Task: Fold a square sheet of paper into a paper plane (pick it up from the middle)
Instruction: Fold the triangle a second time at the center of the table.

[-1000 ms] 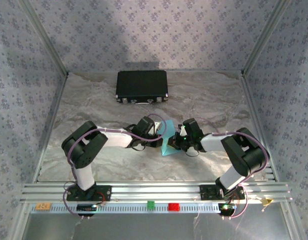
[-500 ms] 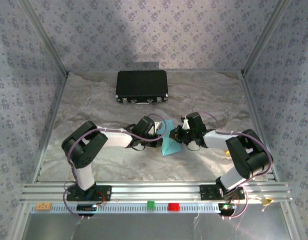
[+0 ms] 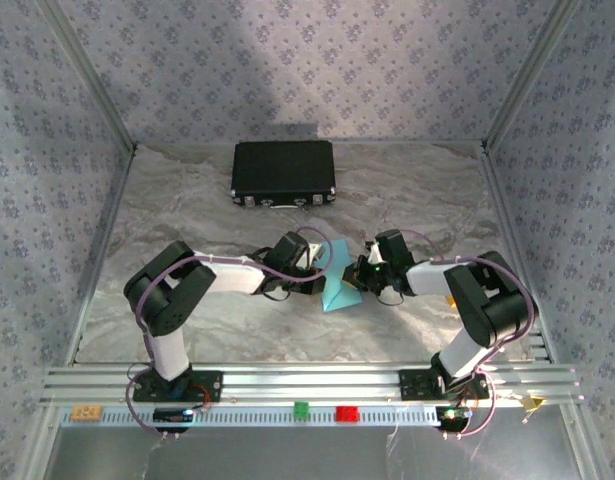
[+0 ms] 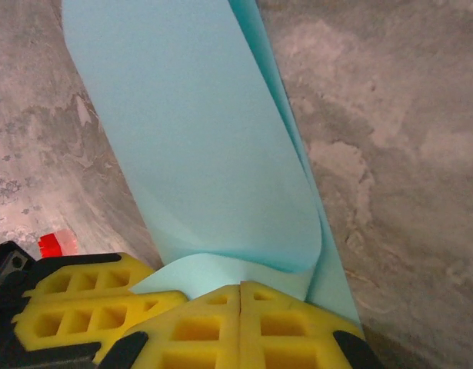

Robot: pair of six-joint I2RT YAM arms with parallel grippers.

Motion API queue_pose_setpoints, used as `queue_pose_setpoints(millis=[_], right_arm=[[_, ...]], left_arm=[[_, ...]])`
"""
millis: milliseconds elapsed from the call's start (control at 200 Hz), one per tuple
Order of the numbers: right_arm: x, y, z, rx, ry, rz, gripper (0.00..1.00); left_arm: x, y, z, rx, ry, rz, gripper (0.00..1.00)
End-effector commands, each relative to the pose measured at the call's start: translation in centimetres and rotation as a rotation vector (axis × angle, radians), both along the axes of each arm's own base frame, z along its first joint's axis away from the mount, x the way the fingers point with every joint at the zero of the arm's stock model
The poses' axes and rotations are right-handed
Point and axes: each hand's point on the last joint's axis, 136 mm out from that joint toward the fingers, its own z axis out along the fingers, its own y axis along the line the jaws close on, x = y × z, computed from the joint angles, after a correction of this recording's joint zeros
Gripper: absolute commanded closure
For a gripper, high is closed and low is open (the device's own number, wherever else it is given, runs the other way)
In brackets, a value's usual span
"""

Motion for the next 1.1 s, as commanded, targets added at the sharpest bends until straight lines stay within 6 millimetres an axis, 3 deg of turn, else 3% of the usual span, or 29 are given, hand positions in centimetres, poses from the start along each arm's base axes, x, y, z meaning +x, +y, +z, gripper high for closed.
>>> queue_pose_setpoints(millis=[0, 100, 460, 555, 745, 870, 1094], right_arm=[[1.1, -0.1, 1.9, 0.016, -0.035, 0.008, 0.98], [1.7, -0.4, 1.7, 0.023, -0.035, 0.001, 0.98], [0.4, -3.1, -3.4, -0.031, 0.086, -0.084, 0.99], [0.8, -3.1, -2.7, -0.003, 0.070, -0.098, 0.99], [2.4, -2.9, 0.8, 0.076, -0.007, -0.120, 0.98], [2.4, -2.2, 2.5, 0.073, -0.054, -0.089, 0.98], [0.5, 0.3, 2.5, 0.069, -0.047, -0.001, 0.97]], left_arm=[[-0.8, 1.0, -2.2, 0.075, 0.056, -0.020, 1.00], [-0.8, 1.0, -2.2, 0.074, 0.058, -0.022, 1.00], [-1.0, 1.0, -2.4, 0.077, 0.061, -0.031, 1.00], [-1.0, 1.1, -2.4, 0.078, 0.062, -0.032, 1.00], [-1.0, 1.2, -2.4, 0.078, 0.061, -0.032, 1.00], [-0.9, 1.2, -2.4, 0.077, 0.063, -0.031, 1.00], [-0.9, 1.2, -2.5, 0.078, 0.065, -0.031, 1.00]])
